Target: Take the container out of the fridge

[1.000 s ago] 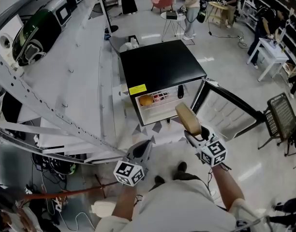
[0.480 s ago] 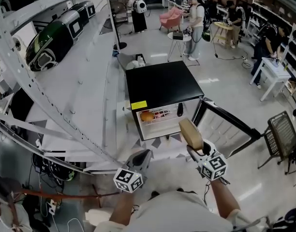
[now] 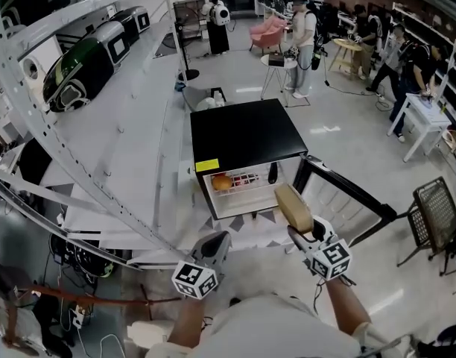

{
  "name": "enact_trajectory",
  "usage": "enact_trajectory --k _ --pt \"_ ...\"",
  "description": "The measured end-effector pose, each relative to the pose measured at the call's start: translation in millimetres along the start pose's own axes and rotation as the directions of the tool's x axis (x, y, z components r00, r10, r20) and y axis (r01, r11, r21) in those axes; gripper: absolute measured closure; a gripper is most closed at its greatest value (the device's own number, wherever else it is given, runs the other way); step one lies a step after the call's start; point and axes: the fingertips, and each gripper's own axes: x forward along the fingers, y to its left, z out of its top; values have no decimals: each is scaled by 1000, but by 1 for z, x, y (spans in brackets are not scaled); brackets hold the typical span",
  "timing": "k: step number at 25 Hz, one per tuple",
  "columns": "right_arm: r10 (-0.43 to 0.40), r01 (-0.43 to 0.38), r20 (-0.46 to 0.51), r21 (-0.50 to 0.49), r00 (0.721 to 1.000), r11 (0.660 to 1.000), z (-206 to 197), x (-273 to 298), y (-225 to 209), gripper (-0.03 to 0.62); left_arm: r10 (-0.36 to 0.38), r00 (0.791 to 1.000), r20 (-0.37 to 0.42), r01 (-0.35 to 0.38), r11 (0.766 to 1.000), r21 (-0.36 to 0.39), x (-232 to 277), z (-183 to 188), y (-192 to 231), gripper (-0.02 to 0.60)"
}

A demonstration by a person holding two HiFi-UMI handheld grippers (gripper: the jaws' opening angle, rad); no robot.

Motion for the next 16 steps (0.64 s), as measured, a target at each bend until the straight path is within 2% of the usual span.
enact_trajectory --k 16 --pt "31 -31 12 7 999 1000 1 -5 -12 352 16 1000 23 -17 1000 8 9 7 -16 580"
